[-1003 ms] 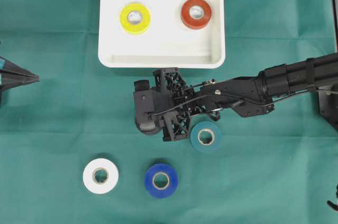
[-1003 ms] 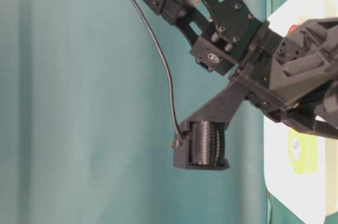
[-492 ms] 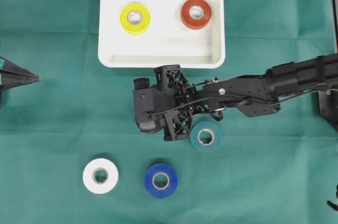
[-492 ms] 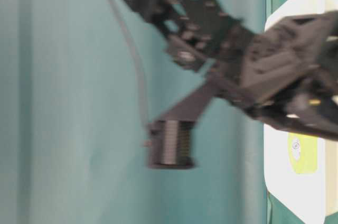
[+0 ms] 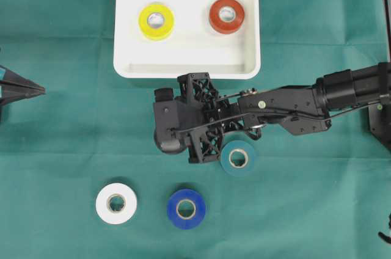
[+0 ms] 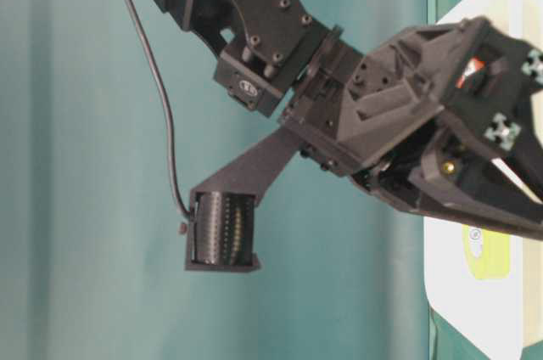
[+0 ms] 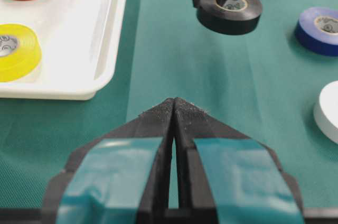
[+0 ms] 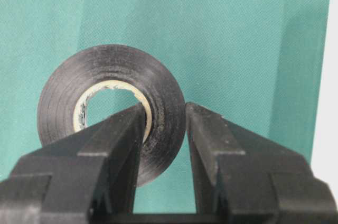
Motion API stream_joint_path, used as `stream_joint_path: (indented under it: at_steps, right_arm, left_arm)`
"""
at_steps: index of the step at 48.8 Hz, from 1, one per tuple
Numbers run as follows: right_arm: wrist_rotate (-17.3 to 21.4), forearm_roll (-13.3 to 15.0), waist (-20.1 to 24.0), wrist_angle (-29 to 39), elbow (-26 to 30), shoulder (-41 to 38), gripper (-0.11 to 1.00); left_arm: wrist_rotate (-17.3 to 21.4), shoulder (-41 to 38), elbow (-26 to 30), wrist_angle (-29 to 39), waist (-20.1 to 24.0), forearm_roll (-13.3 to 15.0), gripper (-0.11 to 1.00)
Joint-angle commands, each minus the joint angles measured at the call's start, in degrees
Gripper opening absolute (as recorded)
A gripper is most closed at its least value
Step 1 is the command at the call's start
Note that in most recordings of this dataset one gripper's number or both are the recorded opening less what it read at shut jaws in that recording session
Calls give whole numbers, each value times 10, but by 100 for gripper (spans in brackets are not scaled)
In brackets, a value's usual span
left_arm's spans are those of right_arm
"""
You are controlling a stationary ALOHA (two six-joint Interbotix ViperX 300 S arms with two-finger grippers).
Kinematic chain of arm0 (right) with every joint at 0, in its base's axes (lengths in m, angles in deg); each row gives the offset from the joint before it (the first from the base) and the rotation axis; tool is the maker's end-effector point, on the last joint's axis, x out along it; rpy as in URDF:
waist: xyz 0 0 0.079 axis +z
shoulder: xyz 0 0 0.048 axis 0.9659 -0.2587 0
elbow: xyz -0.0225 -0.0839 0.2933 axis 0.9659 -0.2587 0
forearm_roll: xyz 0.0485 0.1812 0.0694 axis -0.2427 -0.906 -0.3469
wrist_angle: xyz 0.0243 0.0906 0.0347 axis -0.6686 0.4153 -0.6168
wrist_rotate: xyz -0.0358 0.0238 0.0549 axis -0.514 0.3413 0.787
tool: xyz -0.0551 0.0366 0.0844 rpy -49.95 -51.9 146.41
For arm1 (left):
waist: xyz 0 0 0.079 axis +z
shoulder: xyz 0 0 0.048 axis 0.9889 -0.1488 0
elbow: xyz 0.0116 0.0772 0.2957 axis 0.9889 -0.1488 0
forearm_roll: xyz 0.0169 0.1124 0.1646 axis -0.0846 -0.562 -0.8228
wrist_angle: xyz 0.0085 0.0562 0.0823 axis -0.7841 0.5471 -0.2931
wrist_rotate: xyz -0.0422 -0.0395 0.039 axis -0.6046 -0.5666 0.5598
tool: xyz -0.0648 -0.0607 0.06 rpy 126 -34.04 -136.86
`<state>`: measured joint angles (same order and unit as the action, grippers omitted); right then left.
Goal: Put the tape into the white case with the right arm.
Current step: 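Lower the right gripper and grasp the black tape roll, then lift the black tape and carry it into the tray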
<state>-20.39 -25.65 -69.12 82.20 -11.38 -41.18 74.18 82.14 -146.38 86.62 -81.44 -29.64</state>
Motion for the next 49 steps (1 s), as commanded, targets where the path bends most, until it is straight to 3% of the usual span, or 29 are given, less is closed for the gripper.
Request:
stream_joint_path:
  at_steps: [1, 49]
  right_arm:
    - [2, 2, -13, -2, 16, 21, -1]
    - [-5, 2, -233, -10, 16, 42, -1]
  left_arm:
    - [0, -4, 6, -2, 1, 0, 0]
    - [0, -4, 7, -2, 1, 0, 0]
